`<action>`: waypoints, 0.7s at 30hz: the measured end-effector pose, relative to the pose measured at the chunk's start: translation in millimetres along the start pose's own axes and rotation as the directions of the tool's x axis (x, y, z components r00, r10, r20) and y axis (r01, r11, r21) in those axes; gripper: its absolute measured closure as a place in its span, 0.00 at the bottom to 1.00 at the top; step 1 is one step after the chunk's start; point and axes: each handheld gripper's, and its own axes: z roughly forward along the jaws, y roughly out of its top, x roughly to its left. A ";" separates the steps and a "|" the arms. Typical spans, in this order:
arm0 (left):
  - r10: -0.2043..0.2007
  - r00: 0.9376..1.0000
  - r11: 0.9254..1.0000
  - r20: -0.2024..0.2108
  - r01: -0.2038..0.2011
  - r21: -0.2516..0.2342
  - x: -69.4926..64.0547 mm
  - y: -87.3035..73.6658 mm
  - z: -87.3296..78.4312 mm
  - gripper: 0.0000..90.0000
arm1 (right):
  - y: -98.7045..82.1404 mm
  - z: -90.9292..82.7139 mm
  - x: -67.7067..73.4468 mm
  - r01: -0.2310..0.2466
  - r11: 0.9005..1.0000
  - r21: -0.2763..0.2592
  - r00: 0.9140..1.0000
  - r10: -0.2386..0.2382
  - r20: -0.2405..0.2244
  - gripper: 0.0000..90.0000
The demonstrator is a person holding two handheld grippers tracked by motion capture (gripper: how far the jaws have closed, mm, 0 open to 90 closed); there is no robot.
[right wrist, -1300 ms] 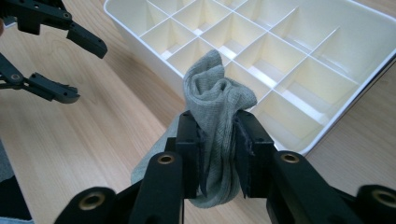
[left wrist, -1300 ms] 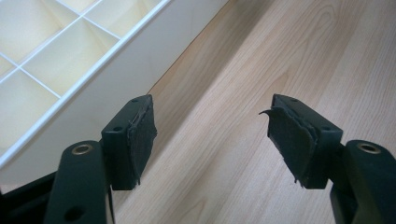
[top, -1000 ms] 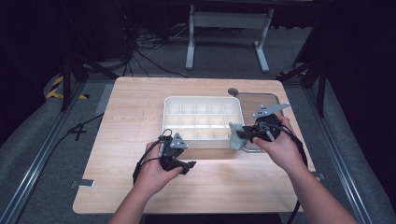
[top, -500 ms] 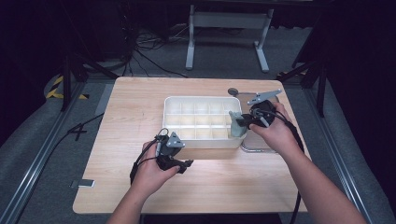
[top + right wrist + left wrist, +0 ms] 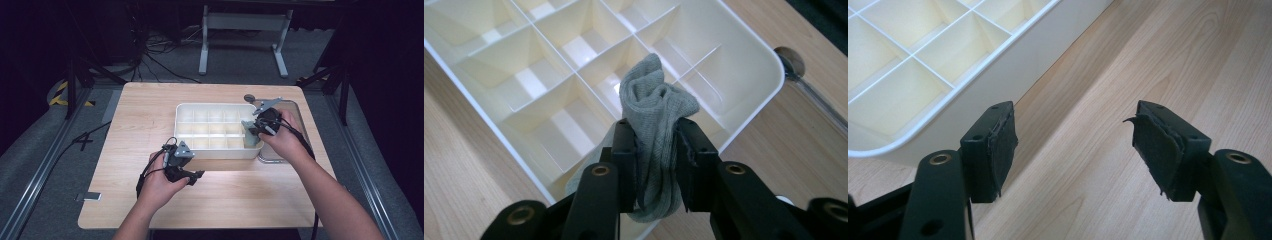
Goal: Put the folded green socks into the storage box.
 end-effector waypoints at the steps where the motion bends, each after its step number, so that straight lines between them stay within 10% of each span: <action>1: 0.002 1.000 1.000 -0.001 -0.002 0.000 0.2 -0.1 -0.4 0.38 | -0.5 2.3 0.1 0.000 1.000 0.007 1.000 0.000 -0.004 0.81; 21: -0.002 1.000 1.000 0.002 0.002 0.007 1.6 -1.2 1.9 0.38 | -8.5 36.8 11.7 -0.001 0.973 0.232 0.997 0.020 -0.079 0.82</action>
